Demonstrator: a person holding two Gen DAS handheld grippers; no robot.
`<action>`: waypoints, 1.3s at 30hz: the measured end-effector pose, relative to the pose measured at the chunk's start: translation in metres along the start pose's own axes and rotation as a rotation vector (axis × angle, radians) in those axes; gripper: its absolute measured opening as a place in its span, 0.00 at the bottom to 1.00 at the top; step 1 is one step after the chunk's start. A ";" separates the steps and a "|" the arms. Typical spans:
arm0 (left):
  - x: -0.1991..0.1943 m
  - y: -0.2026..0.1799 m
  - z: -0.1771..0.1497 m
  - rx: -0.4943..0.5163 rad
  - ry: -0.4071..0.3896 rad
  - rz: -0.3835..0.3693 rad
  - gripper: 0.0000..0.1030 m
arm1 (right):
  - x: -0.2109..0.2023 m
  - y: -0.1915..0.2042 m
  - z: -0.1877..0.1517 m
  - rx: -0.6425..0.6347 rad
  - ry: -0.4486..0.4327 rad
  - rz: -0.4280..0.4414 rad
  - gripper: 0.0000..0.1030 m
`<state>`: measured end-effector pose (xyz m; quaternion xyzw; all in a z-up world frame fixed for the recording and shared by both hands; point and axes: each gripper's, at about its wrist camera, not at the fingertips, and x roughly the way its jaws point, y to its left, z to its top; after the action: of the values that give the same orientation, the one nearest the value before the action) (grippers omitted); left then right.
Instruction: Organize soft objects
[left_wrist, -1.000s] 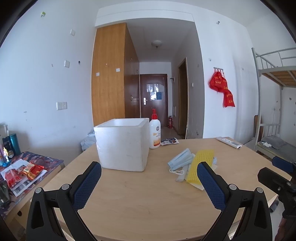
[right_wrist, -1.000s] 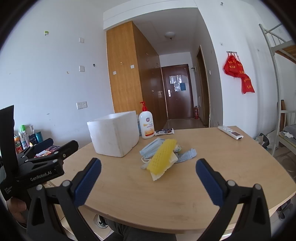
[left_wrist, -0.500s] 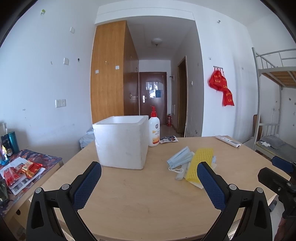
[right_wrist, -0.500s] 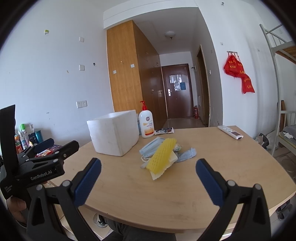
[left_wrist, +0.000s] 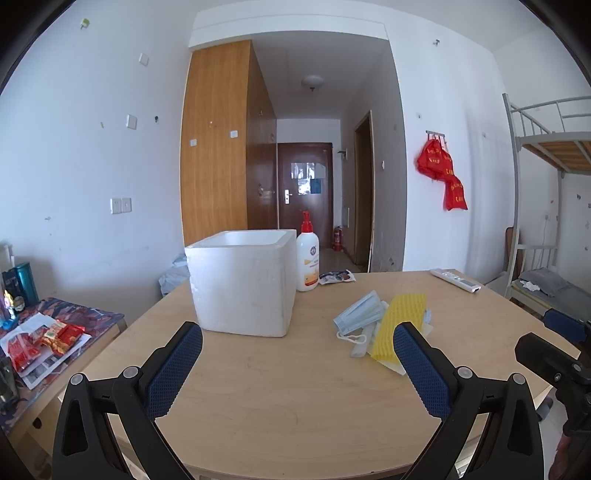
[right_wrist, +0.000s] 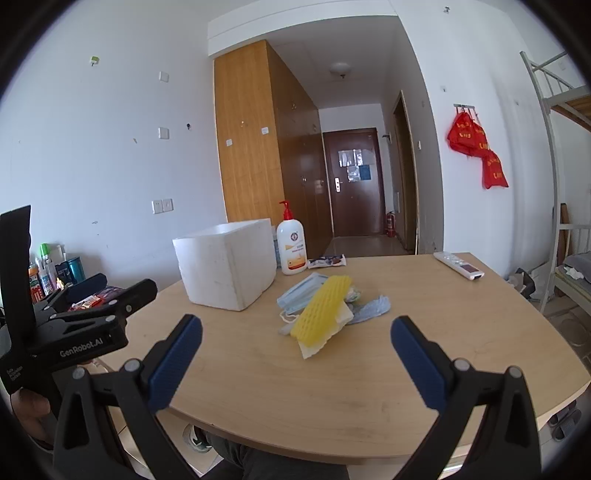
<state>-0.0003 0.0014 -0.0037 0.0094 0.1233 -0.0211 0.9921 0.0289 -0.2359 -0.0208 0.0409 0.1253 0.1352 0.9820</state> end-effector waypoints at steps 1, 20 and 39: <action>0.000 0.000 0.000 0.000 0.000 0.000 1.00 | 0.000 0.000 0.000 0.000 0.000 -0.001 1.00; -0.001 -0.001 0.000 0.004 -0.002 -0.002 1.00 | 0.000 0.000 0.001 -0.001 0.003 0.002 1.00; 0.023 0.003 0.009 -0.003 0.032 0.013 1.00 | 0.022 -0.009 0.009 0.029 0.019 0.003 1.00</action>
<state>0.0246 0.0031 -0.0004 0.0089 0.1391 -0.0145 0.9901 0.0536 -0.2391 -0.0185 0.0543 0.1364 0.1354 0.9799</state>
